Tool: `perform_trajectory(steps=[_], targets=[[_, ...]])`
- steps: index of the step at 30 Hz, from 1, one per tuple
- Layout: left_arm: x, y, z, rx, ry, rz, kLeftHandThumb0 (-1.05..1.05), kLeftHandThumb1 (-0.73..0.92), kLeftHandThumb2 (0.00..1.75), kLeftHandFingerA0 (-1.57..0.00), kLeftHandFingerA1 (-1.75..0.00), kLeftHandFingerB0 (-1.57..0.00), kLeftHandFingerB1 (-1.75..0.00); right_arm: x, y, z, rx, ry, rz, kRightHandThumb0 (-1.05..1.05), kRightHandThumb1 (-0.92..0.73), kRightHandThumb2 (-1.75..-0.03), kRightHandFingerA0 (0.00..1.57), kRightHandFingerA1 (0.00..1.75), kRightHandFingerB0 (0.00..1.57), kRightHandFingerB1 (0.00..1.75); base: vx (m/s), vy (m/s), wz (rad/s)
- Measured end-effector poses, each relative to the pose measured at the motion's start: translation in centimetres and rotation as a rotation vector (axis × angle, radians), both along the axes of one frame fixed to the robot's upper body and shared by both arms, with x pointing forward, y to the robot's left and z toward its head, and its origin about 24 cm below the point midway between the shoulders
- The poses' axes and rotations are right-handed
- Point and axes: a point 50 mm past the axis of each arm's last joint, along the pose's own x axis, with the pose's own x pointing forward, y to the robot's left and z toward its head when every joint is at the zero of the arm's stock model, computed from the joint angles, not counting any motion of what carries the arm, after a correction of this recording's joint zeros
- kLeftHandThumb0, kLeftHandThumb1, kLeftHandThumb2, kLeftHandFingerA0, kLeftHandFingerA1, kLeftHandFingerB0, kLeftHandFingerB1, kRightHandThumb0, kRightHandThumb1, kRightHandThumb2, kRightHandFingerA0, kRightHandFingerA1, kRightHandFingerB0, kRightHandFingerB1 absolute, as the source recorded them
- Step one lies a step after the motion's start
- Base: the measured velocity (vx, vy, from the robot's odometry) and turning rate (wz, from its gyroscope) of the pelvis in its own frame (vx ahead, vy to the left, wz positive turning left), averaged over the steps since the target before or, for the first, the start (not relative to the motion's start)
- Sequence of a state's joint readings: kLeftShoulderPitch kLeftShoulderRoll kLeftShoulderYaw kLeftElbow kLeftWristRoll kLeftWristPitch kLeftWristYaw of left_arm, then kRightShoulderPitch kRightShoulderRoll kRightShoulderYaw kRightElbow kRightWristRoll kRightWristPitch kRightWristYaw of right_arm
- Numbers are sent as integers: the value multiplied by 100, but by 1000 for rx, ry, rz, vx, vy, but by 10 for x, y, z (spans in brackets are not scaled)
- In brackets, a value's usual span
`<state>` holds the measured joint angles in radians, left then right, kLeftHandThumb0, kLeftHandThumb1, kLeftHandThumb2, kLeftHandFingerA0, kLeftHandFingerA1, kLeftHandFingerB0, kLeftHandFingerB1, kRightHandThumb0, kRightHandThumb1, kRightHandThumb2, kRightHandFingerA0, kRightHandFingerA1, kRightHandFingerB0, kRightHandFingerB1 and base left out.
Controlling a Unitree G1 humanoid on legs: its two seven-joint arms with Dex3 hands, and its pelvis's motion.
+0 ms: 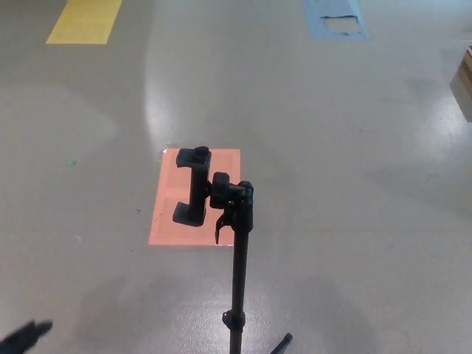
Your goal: The robot uses its left hand to grab the top of a phone stand kept on the floor and tilt it upwards to adjust its angle
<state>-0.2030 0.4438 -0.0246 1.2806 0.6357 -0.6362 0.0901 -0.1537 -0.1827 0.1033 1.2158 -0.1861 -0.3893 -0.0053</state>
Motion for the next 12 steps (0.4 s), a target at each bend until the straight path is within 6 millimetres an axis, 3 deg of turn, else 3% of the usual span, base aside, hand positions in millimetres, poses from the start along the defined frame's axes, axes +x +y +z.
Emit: perform_trajectory(steps=[1,2,3,4,5,6,7,9,10,11,12], targets=[[-13,2,-7,-25,23,44,-81,79,65,-25,-31,-10,-23,-9,0,-4,2,23,-1,-68,-85,-65,24,34,15,29,0,0,0],[-13,2,-7,-25,23,44,-81,79,65,-25,-31,-10,-23,-9,0,-4,2,23,-1,-68,-85,-65,24,34,15,29,0,0,0],[-28,5,-14,-49,53,96,-81,63,98,-18,-44,-5,-30,-20,0,-9,4,48,-2,-74,-72,-90,16,41,12,39,0,0,0],[-33,6,-16,-57,63,115,-81,63,98,-18,-44,-5,-30,-24,0,-11,5,57,-3,-74,-72,-90,16,41,12,39,0,0,0],[-46,9,-20,-75,85,167,-79,61,94,-21,-45,-6,-30,-34,1,-14,7,79,-3,-35,-53,-109,1,47,1,47,0,0,0],[-51,11,-22,-83,93,188,-79,61,94,-21,-45,-6,-30,-37,1,-16,7,88,-2,-35,-53,-109,1,47,1,47,0,0,0],[-56,12,-23,-90,101,210,-80,58,92,-20,-44,-6,-31,-41,1,-17,8,96,-2,-68,-85,-65,24,34,15,29,0,0,0],[-68,16,-26,-114,117,275,-80,58,92,-20,-44,-6,-31,-49,2,-20,11,118,-1,-68,-85,-65,24,34,15,29,0,0,0],[-71,18,-27,-124,121,299,-38,36,98,0,-47,0,-48,-51,3,-21,12,122,0,-68,-85,-65,24,34,14,28,0,0,0],[-76,20,-28,-141,127,337,-79,59,98,-4,-40,-3,-28,-55,3,-22,14,128,1,-35,-55,-109,0,47,0,47,0,0,0],[-76,20,-28,-141,127,337,-79,59,98,-4,-40,-3,-28,-55,3,-22,14,128,1,-35,-55,-109,0,47,0,47,0,0,0]])
